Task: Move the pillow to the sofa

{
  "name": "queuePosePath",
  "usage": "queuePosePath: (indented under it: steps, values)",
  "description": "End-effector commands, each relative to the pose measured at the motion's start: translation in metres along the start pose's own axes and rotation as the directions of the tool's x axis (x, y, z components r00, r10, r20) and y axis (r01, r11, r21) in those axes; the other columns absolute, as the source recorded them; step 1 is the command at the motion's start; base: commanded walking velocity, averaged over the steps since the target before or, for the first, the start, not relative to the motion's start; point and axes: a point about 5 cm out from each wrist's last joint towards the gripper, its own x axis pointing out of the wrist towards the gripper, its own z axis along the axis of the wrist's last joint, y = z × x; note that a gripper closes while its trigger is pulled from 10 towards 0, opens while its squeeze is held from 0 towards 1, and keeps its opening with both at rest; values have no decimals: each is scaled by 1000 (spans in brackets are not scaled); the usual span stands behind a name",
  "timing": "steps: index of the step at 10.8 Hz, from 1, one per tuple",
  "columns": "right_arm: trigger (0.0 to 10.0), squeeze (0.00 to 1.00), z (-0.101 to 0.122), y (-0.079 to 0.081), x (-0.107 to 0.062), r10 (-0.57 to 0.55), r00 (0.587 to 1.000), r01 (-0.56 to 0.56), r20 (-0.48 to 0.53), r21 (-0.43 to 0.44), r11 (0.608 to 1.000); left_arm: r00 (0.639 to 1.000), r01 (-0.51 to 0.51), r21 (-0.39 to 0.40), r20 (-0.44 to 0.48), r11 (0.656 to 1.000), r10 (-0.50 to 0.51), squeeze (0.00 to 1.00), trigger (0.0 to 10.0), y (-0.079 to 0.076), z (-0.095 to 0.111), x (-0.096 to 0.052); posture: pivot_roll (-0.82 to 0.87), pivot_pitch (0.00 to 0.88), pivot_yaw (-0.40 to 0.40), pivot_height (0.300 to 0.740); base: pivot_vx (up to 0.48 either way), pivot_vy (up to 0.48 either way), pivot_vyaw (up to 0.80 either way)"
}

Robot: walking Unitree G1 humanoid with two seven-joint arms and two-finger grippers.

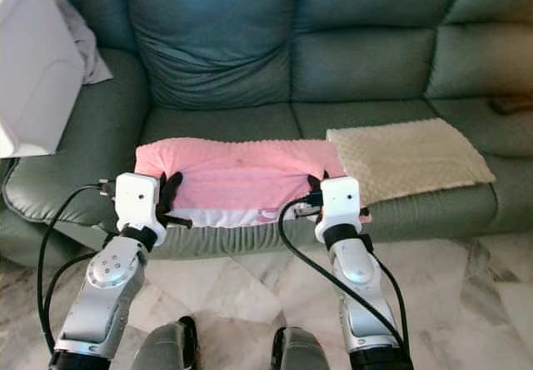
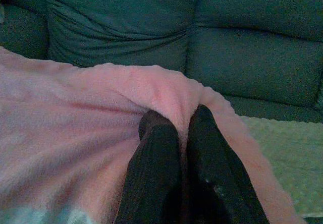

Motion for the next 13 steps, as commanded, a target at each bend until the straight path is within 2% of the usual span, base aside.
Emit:
queuePosePath:
  steps: [1, 10, 13]
  values:
    - [10000, 0, 6, 0, 0, -1, 999, 1, 33, 3, 1000, 999, 6, 9, 31, 1000, -7, 0, 10000, 0, 5, 1, -49, 132, -52, 740, 255, 0, 0]
    - [10000, 0, 7, 0, 0, 10, 999, -10, 38, 8, 1000, 999, 12, 10, 33, 1000, -12, 0, 10000, -1, 6, 1, -52, 139, -48, 740, 373, 0, 0]
    - [10000, 0, 6, -1, -1, 12, 999, -12, 31, 6, 1000, 1000, -30, 25, 10, 999, 29, 0, 10000, 2, 2, 2, -55, 141, -51, 740, 91, 0, 0]
